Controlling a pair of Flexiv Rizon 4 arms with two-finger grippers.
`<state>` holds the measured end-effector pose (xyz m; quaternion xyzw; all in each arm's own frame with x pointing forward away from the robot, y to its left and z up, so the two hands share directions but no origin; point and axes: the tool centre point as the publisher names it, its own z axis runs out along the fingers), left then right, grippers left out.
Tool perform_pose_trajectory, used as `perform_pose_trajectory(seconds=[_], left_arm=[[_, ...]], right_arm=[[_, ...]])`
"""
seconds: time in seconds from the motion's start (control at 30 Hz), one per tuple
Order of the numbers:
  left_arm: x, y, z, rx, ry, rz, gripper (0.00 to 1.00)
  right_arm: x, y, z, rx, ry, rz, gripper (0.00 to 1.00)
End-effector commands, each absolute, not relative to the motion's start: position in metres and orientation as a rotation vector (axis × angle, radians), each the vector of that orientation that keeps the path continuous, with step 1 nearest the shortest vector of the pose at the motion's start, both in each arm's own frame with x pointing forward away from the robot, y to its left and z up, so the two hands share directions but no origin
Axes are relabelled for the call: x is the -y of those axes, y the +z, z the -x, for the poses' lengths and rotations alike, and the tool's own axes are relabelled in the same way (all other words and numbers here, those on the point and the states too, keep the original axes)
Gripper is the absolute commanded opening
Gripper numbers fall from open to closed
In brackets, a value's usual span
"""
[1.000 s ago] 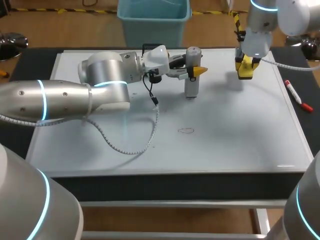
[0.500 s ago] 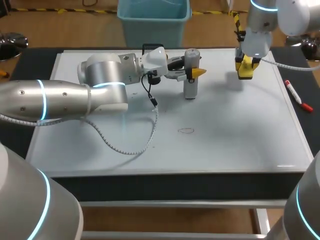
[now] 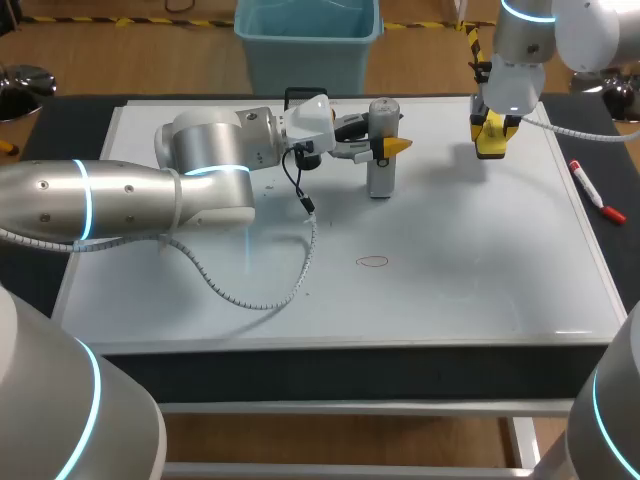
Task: Pick up the inspection probe, press it on each red-marked spot on the whiteboard one by one, put down the probe, pick up the eraser, and wipe off all the red marks.
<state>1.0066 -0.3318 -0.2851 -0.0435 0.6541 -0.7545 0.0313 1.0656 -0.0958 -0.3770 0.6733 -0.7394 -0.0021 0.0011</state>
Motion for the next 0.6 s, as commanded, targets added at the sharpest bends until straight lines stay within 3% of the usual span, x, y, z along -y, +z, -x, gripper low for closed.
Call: perform_pose_trajectory(seconds=[0.03, 0.6], left_arm=[[0.331, -0.286, -1.006, -2.013, -2.327, 0.132, 0.0], [0.301, -0.242, -0.997, -1.995, -2.301, 0.074, 0.0]], right_arm=[[0.096, -0.376, -1.067, 2.316, -0.003, -2.115, 0.0], [0.096, -0.376, -1.067, 2.316, -0.003, -2.115, 0.0]])
